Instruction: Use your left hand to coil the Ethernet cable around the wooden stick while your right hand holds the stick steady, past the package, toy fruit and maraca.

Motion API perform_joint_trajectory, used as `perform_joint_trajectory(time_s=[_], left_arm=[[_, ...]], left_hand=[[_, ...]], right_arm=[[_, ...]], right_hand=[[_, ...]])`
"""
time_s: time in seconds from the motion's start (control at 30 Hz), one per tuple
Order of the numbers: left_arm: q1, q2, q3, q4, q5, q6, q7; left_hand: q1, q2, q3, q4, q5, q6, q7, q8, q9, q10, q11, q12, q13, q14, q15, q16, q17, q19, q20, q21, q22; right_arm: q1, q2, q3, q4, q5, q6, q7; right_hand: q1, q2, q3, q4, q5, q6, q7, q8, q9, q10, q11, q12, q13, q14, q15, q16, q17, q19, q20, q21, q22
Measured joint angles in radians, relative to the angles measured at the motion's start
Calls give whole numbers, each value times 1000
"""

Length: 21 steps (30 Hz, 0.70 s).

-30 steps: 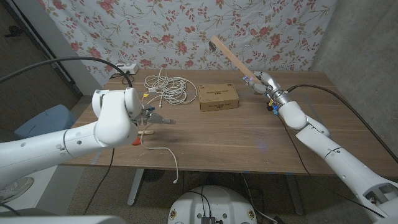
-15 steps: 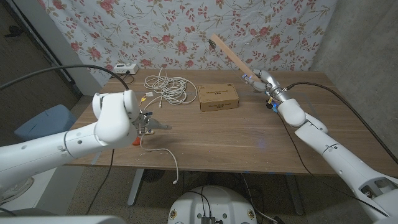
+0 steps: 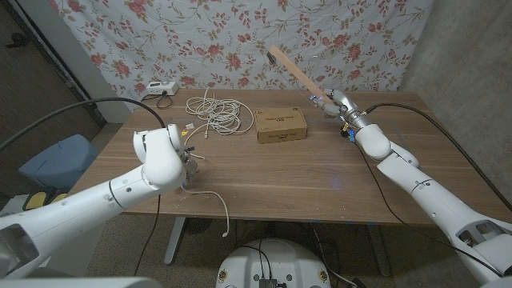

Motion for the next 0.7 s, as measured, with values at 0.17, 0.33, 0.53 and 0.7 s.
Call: perform_joint_trajectory(time_s=[0.17,0.33,0.53,0.7], left_arm=[[155,-161,-176,30,166,-126,113],[240,-293,-309,13,221,-191,244],[299,-488,-405,-27,149,-228,451],[312,-579,-433,-51,44,-235,599]], left_hand=[[-1,-25,-58,15,53,32,-32,19,96,103,-23,204,216,210,-64,178,186,14,-71,243,198],[-111,-81,-136,106,173,44,-45,122,300,239,-79,504,625,250,-50,490,449,42,-116,462,308],[-242,-64,-141,136,254,72,-26,259,488,290,-83,638,852,249,-50,680,623,74,-129,537,363],[-282,-54,-130,132,278,78,-20,335,596,334,-57,590,728,253,-50,713,637,99,-139,570,391]], right_arm=[[18,6,-9,22,-1,2,2],[31,12,-14,39,-1,13,2],[44,16,-18,59,0,30,2],[50,16,-19,69,2,43,1]], right_hand=[[0,0,0,0,0,0,0,0,0,0,0,0,-1,-5,2,1,-2,0,0,0,-4],[0,0,5,-1,-1,0,0,0,0,0,0,0,0,-5,2,1,-2,0,0,3,-4],[-3,3,6,-1,-3,0,0,0,0,0,0,0,0,-5,2,5,-2,0,0,4,-4],[-3,3,6,-1,1,0,0,0,0,0,0,0,0,-5,2,5,-2,-2,-2,4,-4]])
